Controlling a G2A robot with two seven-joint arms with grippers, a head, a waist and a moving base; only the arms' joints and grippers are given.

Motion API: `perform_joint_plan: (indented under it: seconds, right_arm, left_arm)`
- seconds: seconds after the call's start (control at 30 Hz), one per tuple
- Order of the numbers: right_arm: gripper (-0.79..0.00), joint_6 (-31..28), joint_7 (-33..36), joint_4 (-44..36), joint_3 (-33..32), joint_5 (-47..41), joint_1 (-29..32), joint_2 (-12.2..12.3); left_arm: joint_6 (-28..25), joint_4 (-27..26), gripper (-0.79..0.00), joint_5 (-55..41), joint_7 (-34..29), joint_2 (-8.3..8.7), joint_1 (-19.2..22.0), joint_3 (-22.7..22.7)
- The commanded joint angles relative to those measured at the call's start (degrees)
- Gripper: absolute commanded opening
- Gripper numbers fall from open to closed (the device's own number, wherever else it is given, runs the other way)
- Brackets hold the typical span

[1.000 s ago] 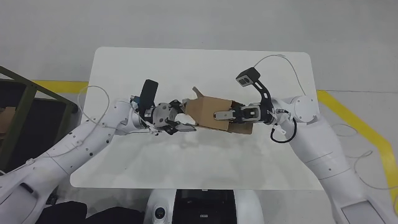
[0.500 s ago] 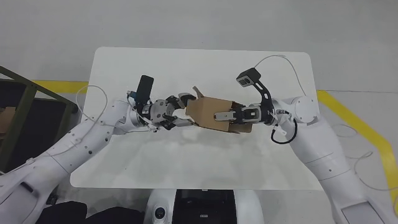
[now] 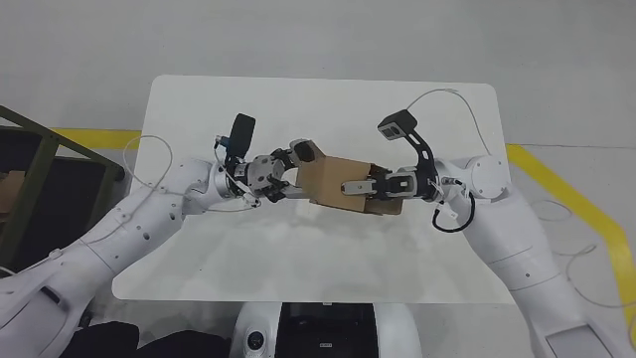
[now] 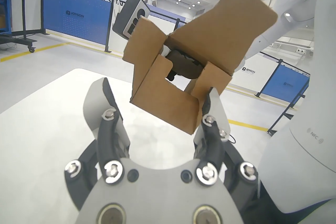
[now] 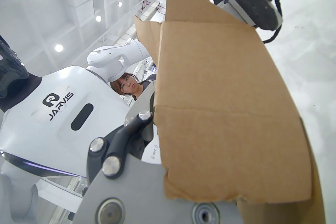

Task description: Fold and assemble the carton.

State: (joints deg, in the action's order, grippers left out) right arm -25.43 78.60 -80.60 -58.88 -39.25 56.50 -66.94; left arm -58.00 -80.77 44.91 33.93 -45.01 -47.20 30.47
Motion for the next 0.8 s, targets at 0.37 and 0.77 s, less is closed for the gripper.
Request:
perform_joint_plan:
  seconds: [0.37,0.77]
  right_arm:
    - [-0.785,-0.3,-0.4,-0.7,-0.4,0.7,0.6,0.0]
    - [-0.785,-0.5,-0.3,-1.2,-0.6,0.8,1.0,0.1]
  left_arm:
    - [0.0,0.0,0.000,-7.9,-10.0,-1.00,0.0,0.8]
    - [0.0,-0.4,0.000,-11.2,-16.1,-2.31,-0.3,2.4]
